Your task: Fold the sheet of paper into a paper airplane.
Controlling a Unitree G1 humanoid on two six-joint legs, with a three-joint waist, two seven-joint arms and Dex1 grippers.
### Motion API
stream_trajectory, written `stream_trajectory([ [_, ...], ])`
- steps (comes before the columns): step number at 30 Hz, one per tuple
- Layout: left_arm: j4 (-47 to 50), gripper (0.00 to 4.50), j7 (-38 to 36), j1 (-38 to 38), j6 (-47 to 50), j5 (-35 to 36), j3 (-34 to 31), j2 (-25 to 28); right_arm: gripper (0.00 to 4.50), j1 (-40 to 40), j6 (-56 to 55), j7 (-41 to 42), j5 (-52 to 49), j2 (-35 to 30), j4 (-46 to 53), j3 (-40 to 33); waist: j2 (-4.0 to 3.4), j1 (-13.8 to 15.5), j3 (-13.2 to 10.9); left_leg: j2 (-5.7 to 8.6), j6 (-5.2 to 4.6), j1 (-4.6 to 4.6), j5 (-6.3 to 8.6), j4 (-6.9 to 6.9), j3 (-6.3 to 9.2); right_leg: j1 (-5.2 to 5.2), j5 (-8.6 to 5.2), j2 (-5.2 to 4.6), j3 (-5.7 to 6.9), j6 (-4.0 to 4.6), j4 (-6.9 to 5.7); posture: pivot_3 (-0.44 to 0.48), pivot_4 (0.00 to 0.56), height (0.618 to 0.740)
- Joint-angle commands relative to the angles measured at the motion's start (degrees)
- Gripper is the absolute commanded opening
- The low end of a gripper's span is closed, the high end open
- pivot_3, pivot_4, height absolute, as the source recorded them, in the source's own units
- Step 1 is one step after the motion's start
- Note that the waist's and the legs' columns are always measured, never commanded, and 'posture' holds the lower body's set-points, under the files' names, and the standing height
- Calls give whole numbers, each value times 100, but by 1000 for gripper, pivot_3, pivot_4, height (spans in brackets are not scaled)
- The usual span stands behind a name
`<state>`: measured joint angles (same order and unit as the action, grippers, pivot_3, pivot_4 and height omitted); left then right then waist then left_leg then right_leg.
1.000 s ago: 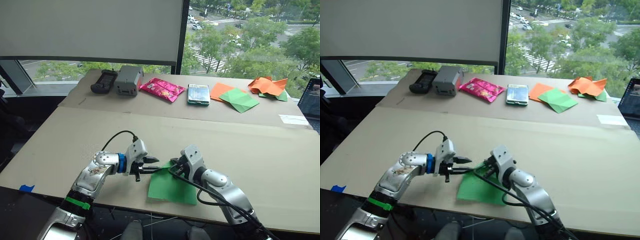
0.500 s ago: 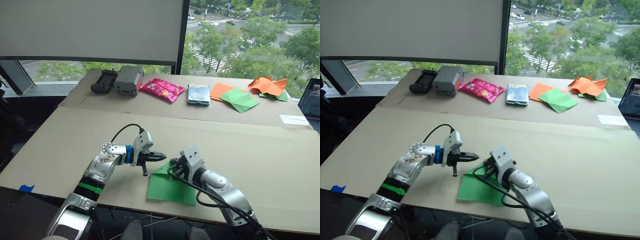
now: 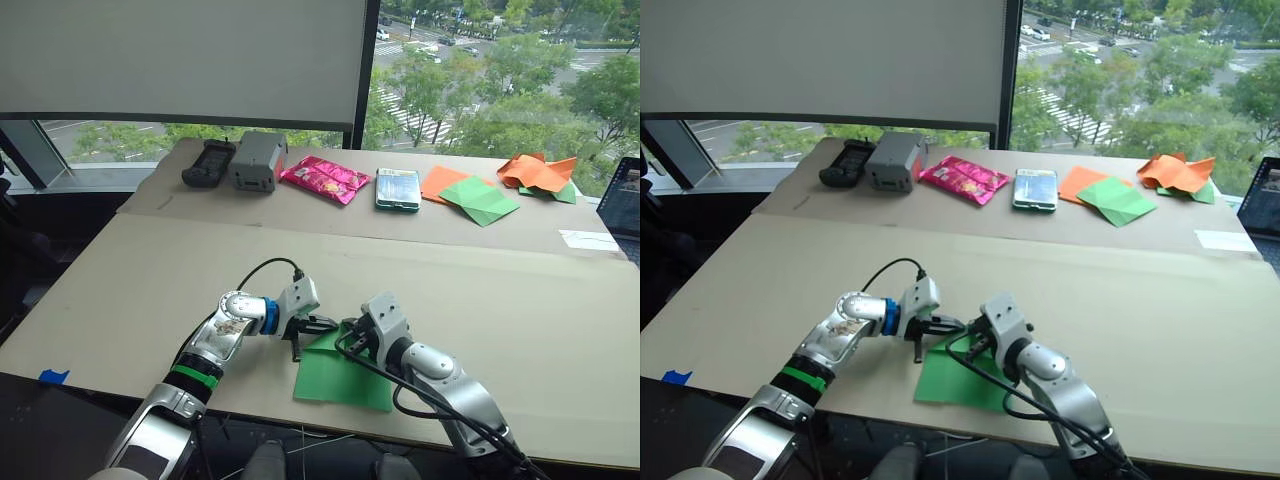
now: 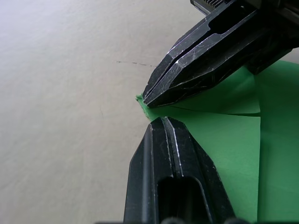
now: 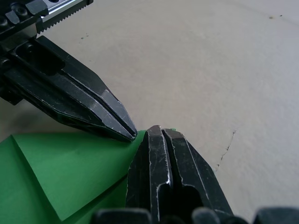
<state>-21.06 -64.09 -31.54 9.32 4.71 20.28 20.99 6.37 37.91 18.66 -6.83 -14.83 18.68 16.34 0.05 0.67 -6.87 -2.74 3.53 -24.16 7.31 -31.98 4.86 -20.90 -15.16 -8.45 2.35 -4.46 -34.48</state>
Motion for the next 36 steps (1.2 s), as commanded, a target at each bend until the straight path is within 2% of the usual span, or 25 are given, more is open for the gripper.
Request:
stream_trajectory([
  [1, -136, 19, -89, 3, -103, -204, 159, 51, 0, -113, 285, -9, 50, -10, -83, 60, 1, -1, 2, 0, 0, 0, 0, 0, 0, 1, 0, 0, 0, 0, 0, 0, 150, 713],
  [16, 38, 19, -320, 401, 42, -177, 120, 439, 0, -137, 343, -39, 62, 31, -33, 84, 2, -41, 13, -2, 1, 14, 1, 2, 0, 9, -1, 0, 0, 2, 0, 0, 150, 713],
  [36, 856, 19, -308, 1284, 382, -84, -17, 1057, 0, 116, 265, 6, 59, 98, -224, 125, -2, -163, 14, -9, 7, 39, 5, 13, 1, 17, -5, -1, -3, 9, 1, 0, 150, 713],
])
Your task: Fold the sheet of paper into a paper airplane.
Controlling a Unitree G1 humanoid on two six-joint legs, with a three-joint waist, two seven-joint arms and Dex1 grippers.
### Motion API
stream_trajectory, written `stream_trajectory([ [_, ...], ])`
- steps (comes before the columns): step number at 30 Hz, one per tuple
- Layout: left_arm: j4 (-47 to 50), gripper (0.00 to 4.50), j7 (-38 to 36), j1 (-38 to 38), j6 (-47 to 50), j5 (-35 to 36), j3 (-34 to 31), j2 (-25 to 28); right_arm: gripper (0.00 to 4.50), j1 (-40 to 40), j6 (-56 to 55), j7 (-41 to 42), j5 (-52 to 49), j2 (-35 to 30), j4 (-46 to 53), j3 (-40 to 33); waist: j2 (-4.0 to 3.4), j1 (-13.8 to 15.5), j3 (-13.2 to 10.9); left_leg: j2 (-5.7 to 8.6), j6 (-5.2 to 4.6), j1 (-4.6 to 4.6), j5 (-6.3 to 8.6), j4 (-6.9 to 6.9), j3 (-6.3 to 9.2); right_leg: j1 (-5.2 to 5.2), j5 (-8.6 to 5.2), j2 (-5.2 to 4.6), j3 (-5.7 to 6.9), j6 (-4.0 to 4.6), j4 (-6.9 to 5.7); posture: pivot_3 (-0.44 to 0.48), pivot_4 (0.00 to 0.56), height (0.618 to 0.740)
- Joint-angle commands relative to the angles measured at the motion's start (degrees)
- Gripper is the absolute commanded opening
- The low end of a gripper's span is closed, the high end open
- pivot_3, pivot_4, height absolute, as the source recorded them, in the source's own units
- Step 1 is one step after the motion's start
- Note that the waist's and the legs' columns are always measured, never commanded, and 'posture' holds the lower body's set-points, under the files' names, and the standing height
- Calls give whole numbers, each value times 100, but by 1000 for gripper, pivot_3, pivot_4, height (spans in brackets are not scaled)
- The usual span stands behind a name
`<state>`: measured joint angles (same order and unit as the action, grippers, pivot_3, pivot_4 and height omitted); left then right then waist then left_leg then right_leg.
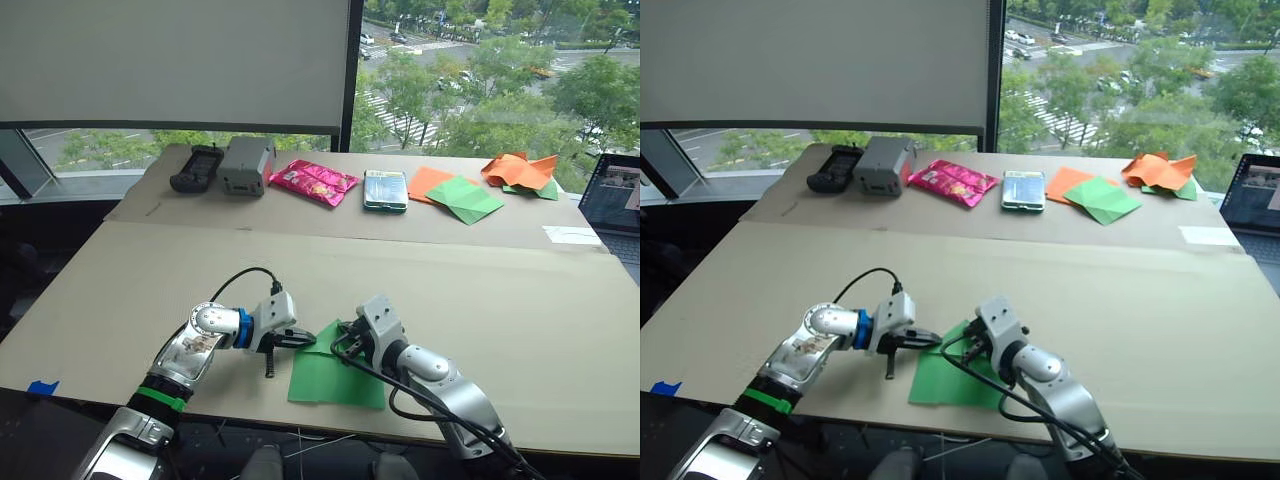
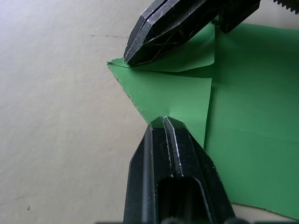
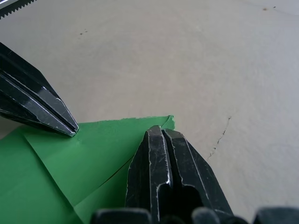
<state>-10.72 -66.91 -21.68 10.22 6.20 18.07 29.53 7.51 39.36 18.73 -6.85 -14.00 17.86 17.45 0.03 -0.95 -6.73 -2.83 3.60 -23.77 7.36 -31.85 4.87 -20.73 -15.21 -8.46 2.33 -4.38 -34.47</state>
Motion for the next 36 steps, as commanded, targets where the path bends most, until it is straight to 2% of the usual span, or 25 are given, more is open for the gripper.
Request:
stream_trajectory([
  [1, -134, 19, -22, 330, 317, -222, 196, 225, 0, 12, 115, 0, 59, 16, -152, 12, 0, -2, 0, 0, 0, 0, 0, 0, 0, -1, 0, 0, 0, 0, 0, 0, 150, 713],
  [14, 339, 19, 109, 850, 505, -96, 8, 615, 0, 67, 87, 36, 65, -2, -212, 14, -14, -13, -5, -2, 2, 0, 3, 7, 0, -17, -1, -2, -4, 2, 3, 0, 150, 713],
  [22, 621, 19, 248, 860, 652, 115, -225, 628, 0, 75, 49, 68, 64, -18, -187, -5, -18, -12, -8, -2, 4, -3, 4, 10, 0, -26, -2, -2, -5, 3, 14, 0, 150, 713],
  [31, 1284, 19, 178, 510, 1424, 1038, -1046, 799, 0, -76, 45, 152, -205, -76, 710, -372, -22, 13, -46, -2, 3, -49, 4, 11, 0, -66, -1, -1, -4, 3, 24, 0, 150, 713],
  [36, 1218, 19, 173, 195, 1473, 1156, -900, 501, 0, -235, 115, 281, -485, -209, 1252, -778, -16, 104, -53, 2, 2, -62, 3, 10, -2, -67, -1, -1, -3, 2, 28, 0, 150, 713],
])
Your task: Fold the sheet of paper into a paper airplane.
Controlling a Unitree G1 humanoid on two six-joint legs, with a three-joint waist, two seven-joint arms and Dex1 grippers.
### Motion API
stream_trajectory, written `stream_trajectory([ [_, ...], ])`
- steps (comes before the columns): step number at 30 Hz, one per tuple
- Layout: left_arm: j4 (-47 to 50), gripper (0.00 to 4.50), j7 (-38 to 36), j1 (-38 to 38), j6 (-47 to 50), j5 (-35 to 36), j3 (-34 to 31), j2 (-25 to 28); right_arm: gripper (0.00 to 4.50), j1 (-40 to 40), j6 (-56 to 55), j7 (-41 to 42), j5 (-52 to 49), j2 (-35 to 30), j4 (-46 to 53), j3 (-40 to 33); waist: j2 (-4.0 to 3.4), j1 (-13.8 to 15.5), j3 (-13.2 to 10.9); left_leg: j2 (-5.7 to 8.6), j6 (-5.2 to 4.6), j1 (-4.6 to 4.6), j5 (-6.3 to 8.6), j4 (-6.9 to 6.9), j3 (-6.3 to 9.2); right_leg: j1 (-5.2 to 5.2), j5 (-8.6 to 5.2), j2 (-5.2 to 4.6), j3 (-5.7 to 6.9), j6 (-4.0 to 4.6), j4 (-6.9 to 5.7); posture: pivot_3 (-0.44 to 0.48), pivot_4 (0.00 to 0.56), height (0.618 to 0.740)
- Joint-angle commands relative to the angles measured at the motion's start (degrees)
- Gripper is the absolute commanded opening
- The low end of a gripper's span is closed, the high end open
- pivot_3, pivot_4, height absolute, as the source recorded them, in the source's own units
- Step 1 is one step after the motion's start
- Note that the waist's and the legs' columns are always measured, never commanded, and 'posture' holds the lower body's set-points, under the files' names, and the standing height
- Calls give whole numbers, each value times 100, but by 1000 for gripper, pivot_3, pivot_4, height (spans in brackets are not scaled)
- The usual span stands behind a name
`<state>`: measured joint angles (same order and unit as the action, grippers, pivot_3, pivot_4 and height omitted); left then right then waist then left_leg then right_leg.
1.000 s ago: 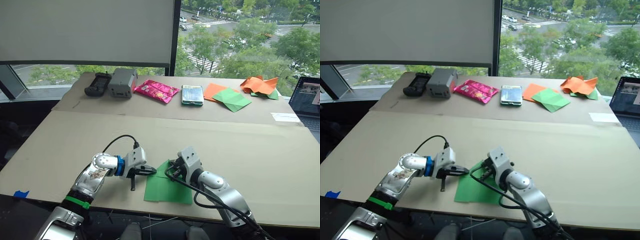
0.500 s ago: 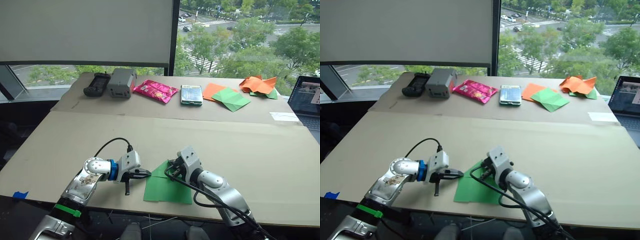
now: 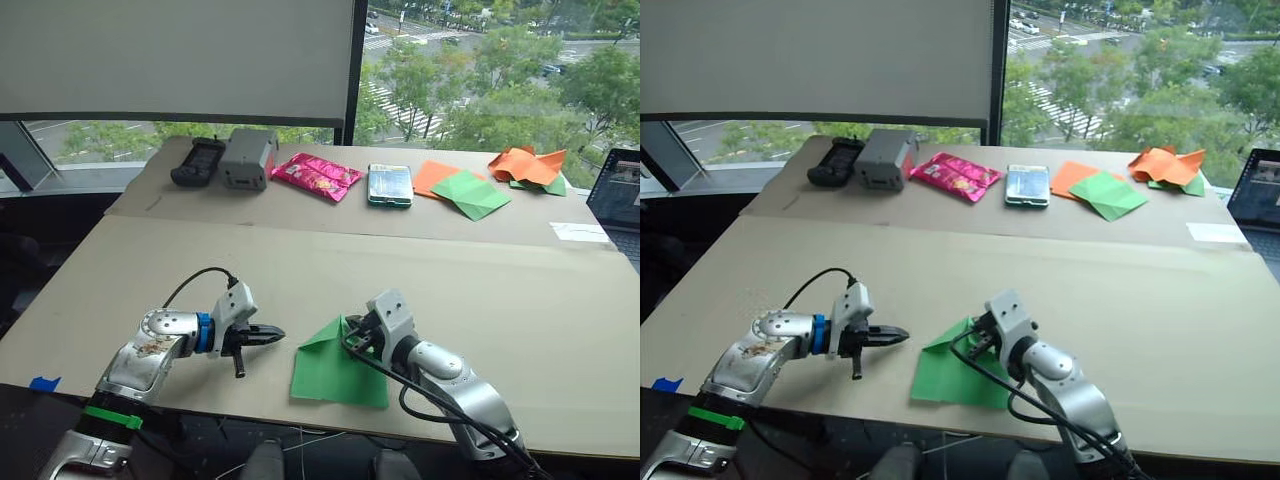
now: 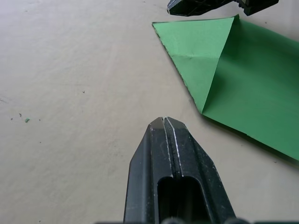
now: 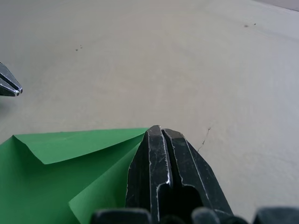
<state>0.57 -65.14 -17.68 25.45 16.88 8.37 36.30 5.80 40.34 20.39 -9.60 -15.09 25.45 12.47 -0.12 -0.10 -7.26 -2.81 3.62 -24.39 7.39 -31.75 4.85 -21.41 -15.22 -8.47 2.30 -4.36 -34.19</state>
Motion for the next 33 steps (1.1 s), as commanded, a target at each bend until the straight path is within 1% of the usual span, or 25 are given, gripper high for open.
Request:
stream_trajectory([
  [1, -39, 19, -12, -327, -121, 56, 161, -312, 0, -148, 45, 185, -292, -188, 610, -380, 0, 39, 0, 0, 0, 1, 0, -1, 0, 3, 0, 0, 0, 0, 2, 0, 150, 713],
  [2, -135, 19, -30, -427, -192, 13, 253, -426, 0, -228, 83, 235, -331, -285, 701, -460, 2, 83, 0, 1, 0, 1, 0, -2, -1, 6, 0, 0, 0, 0, 5, 0, 150, 713],
  [4, -237, 19, -64, -554, -261, -49, 398, -576, 0, -346, 157, 285, -416, -435, 816, -590, 14, 83, -1, 3, 0, 0, 0, -7, -6, 14, 0, 0, 1, 0, 9, 0, 150, 713],
  [9, -957, 19, -63, -904, -819, -410, 892, -1156, 0, -833, 176, 386, -459, -844, 1015, -1018, 15, 85, 0, 4, -1, 1, -1, -10, -6, 16, 1, 0, 1, -2, 8, 0, 150, 713],
  [12, -1377, 19, -140, -1007, -1162, -637, 1111, -1342, 0, -1206, 250, 417, -565, -1002, 1317, -1306, 20, 85, -1, 5, -2, 4, -1, -12, -7, 23, 2, 0, 1, -4, 7, 0, 150, 713],
  [14, -1743, 19, -232, -1051, -1360, -860, 1323, -1383, 0, -1473, 306, 478, -617, -1153, 1493, -1417, 21, 69, -2, 5, -2, 6, -1, -13, -7, 22, 2, 0, 1, -4, 7, 0, 150, 713],
  [17, -2262, 19, -213, -1124, -1794, -1244, 1551, -1386, 0, -1646, 359, 573, -664, -1357, 1643, -1477, 29, 78, -4, 4, -1, 10, -1, -14, -7, 28, 2, 0, 2, -4, 8, 0, 150, 713],
  [22, -2750, 19, -150, -1242, -2175, -1411, 1566, -1466, 0, -1786, 450, 820, -800, -1668, 1801, -1572, 20, 77, 2, 4, 0, 9, 0, -29, -7, 33, 1, -3, 2, -4, 17, 0, 150, 713],
  [25, -2655, 19, -168, -1225, -2077, -1302, 1453, -1470, 0, -2024, 506, 1053, -916, -1984, 1925, -1610, 23, 80, 2, 5, 0, 6, 0, -34, -7, 33, 1, -7, 2, -4, 20, 0, 150, 713],
  [30, -2333, 19, -193, -1095, -1939, -1246, 1354, -1363, 0, -2358, 427, 1208, -947, -2192, 1827, -1708, 29, 72, 2, 5, 0, 8, 0, -35, -8, 36, 1, -8, 2, -5, 17, 0, 150, 713],
  [33, -2293, 19, -185, -1017, -1916, -1280, 1334, -1304, 0, -2549, 343, 1388, -848, -2412, 1690, -1461, 29, 61, 2, 5, 0, 11, 0, -34, -9, 35, 1, -7, 2, -5, 16, 0, 150, 713],
])
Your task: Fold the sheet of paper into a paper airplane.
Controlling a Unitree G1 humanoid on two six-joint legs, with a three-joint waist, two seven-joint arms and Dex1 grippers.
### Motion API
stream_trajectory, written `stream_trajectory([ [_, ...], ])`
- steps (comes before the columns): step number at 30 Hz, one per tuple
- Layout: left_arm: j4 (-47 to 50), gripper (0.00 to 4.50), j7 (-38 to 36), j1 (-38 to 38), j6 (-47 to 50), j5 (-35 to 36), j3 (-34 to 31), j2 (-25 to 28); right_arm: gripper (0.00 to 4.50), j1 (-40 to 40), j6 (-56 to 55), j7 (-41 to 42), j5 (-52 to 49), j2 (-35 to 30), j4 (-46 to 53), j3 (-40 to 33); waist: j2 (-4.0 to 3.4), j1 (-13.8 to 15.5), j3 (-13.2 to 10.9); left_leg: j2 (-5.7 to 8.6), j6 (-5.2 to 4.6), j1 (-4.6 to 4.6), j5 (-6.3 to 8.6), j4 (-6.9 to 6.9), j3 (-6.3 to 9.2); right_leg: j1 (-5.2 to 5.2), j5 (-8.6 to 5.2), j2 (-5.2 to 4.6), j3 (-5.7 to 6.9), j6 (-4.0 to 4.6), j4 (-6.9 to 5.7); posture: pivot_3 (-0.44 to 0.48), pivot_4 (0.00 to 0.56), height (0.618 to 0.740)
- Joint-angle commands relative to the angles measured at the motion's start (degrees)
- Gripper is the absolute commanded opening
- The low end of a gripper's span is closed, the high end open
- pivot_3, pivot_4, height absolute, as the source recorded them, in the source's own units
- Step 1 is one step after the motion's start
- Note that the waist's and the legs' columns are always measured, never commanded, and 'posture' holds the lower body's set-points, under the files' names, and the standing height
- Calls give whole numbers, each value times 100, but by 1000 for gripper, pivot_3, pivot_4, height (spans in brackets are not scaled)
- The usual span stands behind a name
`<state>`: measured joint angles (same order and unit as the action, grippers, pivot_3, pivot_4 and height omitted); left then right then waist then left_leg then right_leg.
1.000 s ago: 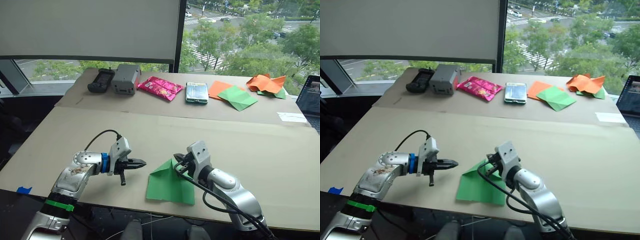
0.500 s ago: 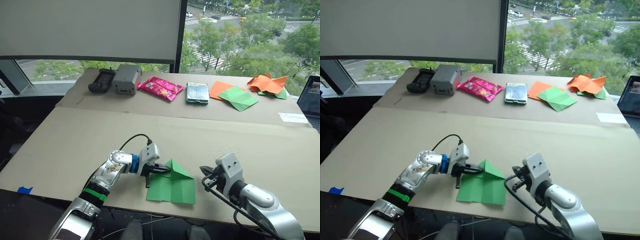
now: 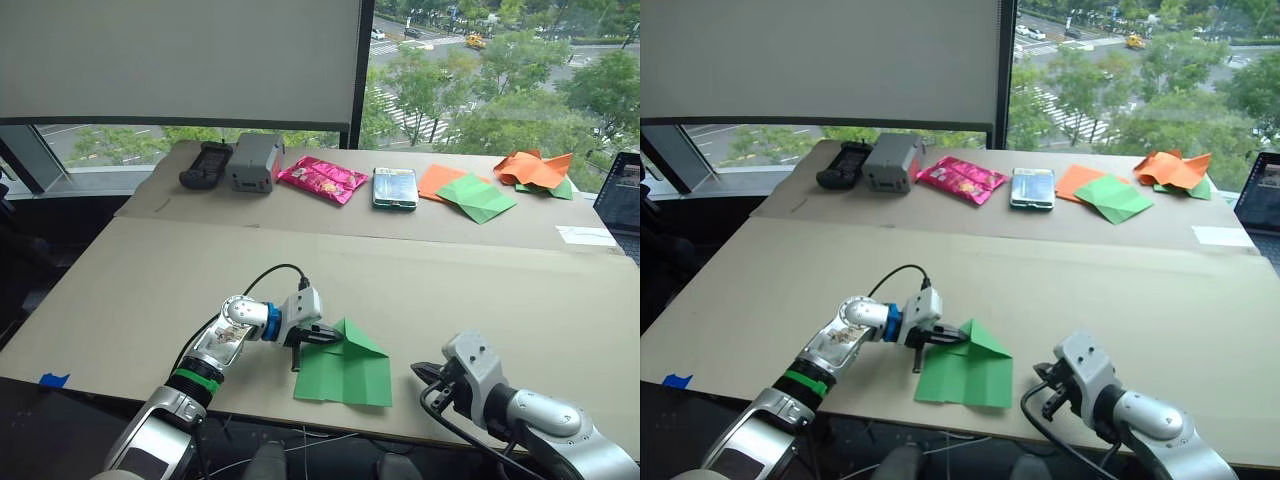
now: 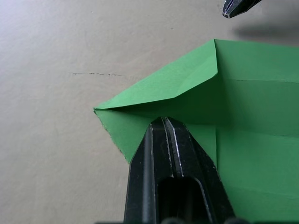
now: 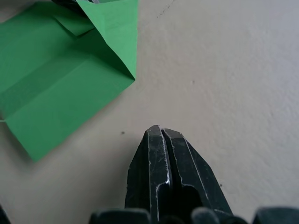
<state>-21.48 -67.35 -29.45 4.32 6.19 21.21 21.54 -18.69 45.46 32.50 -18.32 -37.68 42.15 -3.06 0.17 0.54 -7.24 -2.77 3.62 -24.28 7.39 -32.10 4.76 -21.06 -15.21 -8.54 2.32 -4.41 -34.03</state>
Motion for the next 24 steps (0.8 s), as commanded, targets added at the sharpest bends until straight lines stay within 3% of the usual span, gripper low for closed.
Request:
stream_trajectory([
  [1, -76, 19, 39, 182, 206, -213, 51, 180, 0, -160, -162, 231, -66, -161, 60, 78, 2, -3, 2, 0, 0, 0, 0, 0, 0, 0, 0, 0, 0, 0, 0, 0, 150, 713],
  [8, -48, 19, 75, 269, 207, -256, 78, 205, 0, -770, 129, 675, -1098, -160, 844, 42, 6, 14, 4, 0, 0, 3, 0, 1, 0, 6, 0, 0, 0, 0, 0, 0, 150, 713],
  [14, 119, 19, 27, 321, 298, -255, 82, 320, 0, -599, 44, 15, -529, 62, 661, 912, 9, -34, 4, -2, 2, 4, 1, -2, 0, -3, -1, -4, 1, 0, 8, 0, 150, 713],
  [24, 225, 19, -25, 418, 375, -278, 57, 598, 0, -511, 33, -801, -279, 662, 500, 1298, 11, -110, 9, -4, 2, 5, 1, 3, 0, -4, -1, -6, 2, 1, 12, 0, 150, 713],
])
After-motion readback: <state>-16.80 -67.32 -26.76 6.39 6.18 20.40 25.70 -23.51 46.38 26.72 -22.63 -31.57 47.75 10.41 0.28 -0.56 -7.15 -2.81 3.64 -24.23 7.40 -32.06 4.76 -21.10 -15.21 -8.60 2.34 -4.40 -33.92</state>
